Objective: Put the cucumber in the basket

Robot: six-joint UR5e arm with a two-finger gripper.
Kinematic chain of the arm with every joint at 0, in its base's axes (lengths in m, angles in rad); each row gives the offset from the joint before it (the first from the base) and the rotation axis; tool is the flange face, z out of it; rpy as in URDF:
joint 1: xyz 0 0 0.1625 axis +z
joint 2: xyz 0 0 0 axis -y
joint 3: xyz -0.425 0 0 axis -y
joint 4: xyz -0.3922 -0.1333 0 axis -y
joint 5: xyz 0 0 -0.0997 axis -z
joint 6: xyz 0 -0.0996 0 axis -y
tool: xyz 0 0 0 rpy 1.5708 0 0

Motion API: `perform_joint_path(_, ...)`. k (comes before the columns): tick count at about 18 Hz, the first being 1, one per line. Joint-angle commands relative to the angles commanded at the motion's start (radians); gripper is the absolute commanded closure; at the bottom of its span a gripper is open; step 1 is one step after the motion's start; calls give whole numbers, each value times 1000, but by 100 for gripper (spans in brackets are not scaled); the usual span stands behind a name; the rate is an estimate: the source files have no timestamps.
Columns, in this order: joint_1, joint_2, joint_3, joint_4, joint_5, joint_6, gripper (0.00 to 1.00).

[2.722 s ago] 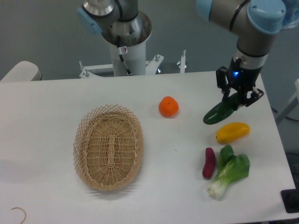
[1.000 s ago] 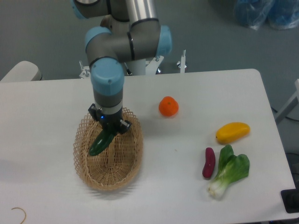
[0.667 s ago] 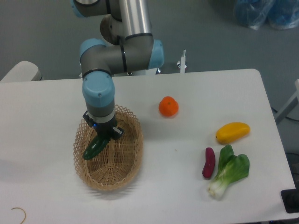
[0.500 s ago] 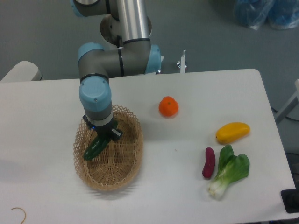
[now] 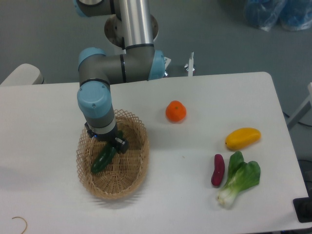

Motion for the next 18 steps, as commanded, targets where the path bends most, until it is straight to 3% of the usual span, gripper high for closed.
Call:
perform_joint_path(5,20,0,127,0,31,2,0)
perform_joint_path(8,95,24,175,-11,74,59,0)
perform_joint_path(15,257,75,221,-18,71,300,0)
perform_joint_path(18,337,86,224,-60,66,406,0)
